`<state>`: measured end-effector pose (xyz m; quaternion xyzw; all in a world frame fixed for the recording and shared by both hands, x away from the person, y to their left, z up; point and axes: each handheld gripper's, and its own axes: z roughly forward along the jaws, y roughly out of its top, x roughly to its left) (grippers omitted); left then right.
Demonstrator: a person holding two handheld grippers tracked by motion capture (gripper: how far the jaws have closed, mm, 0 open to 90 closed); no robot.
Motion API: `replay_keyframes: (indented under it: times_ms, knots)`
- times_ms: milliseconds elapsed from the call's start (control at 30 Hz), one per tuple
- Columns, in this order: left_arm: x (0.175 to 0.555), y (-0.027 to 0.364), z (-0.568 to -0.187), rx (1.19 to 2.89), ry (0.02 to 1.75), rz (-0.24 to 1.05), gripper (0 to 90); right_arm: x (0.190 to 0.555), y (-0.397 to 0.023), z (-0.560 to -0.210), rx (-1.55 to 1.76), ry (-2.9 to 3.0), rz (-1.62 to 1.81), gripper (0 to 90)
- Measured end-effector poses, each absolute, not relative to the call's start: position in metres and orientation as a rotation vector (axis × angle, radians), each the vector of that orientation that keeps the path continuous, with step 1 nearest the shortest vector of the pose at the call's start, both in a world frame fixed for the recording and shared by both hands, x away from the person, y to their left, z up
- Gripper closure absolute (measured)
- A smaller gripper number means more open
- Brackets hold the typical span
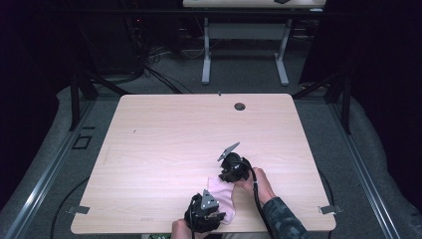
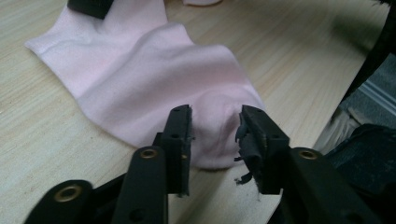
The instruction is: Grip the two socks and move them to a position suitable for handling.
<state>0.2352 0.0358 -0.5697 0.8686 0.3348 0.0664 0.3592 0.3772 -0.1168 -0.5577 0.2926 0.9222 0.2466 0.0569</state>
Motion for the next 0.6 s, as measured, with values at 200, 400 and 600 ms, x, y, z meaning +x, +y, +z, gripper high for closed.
replay_keyframes:
  times_ms: [200, 400, 600]
  knots:
    - [0.234, 0.036, -0.574, 2.264, 0.836, 0.190, 83.4, 0.377, -0.118, -0.558, 0.897, 2.818, 0.757, 82.3]
    - [0.235, 0.041, -0.575, 2.244, 0.835, 0.193, 90.0, 0.376, -0.118, -0.558, 0.925, 2.802, 0.777, 83.0]
    - [0.241, 0.070, -0.564, 2.173, 0.880, 0.203, 90.0, 0.373, -0.127, -0.550, 0.981, 2.778, 0.822, 83.1]
